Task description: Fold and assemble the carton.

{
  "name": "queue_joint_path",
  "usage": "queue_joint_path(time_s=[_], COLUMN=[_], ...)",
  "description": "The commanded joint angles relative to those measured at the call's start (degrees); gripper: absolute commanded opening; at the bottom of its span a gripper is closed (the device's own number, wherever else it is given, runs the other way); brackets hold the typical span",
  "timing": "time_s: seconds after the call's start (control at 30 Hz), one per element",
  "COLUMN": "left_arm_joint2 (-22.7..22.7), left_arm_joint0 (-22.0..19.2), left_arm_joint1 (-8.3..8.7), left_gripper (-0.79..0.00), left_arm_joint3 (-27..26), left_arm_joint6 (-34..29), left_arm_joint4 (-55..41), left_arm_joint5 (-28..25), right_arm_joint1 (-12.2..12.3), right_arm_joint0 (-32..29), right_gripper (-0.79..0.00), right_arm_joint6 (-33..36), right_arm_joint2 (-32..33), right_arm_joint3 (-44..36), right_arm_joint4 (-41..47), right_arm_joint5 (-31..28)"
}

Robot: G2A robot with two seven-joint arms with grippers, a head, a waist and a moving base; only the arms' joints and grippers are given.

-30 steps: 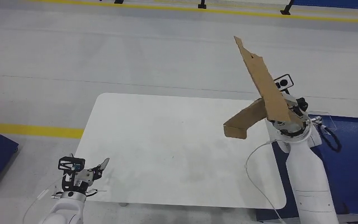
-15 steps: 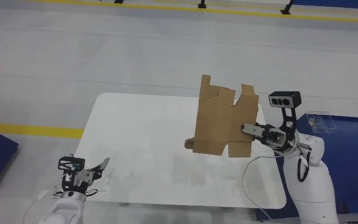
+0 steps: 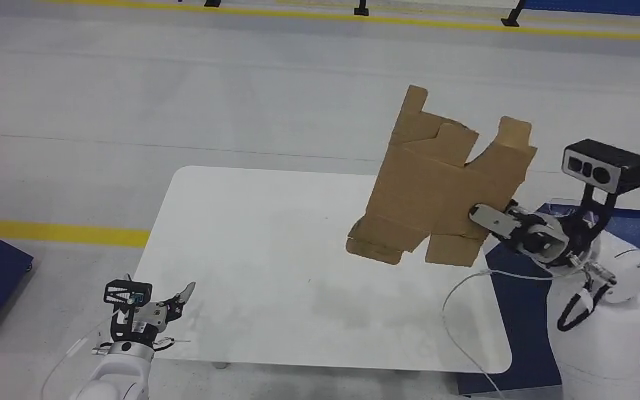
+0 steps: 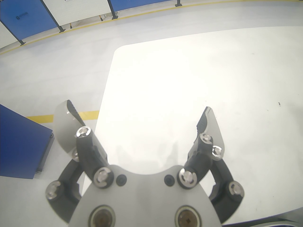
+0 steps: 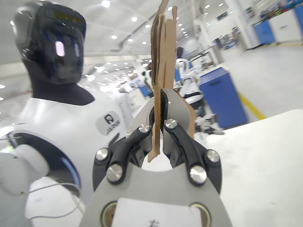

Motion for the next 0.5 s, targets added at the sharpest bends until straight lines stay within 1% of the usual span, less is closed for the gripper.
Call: queue_joint_path(time_s=[0.0, 0.07, 0.17, 0.33, 0.4, 0.47], left_arm_joint2=[0.0, 0.0, 0.0, 0.0, 0.0, 0.0], left_arm_joint0=[0.0, 0.0, 0.0, 0.0, 0.0, 0.0], left_arm_joint1=[0.00, 0.00, 0.00, 0.00, 0.00, 0.00], left_gripper=[0.000, 0.000, 0.000, 0.000, 0.000, 0.000], left_arm_joint3=[0.0, 0.0, 0.0, 0.0, 0.0, 0.0], left_arm_joint6=[0.0, 0.0, 0.0, 0.0, 0.0, 0.0], left_arm_joint4=[0.0, 0.0, 0.0, 0.0, 0.0, 0.0], left_arm_joint5=[0.0, 0.0, 0.0, 0.0, 0.0, 0.0], right_arm_joint1=[0.3, 0.7, 1.1, 1.1, 0.8, 0.3], right_arm_joint0=[-0.1, 0.2, 0.6, 0.7, 0.1, -0.7], right_gripper=[-0.785, -0.785, -0.785, -0.785, -0.785, -0.785], right_arm_joint6=[-3.3, -6.3, -12.0, -21.8, -25.2, -29.4], right_arm_joint2=[3.3, 7.0, 11.7, 16.4, 17.6, 18.0], right_arm_joint3=[-3.0, -6.0, -9.9, -13.3, -15.0, -17.8], right_arm_joint4=[-4.2, -10.6, -23.1, -42.7, -51.1, -59.2], right_arm_joint5=[-3.3, -6.3, -12.0, -21.4, -23.5, -23.7])
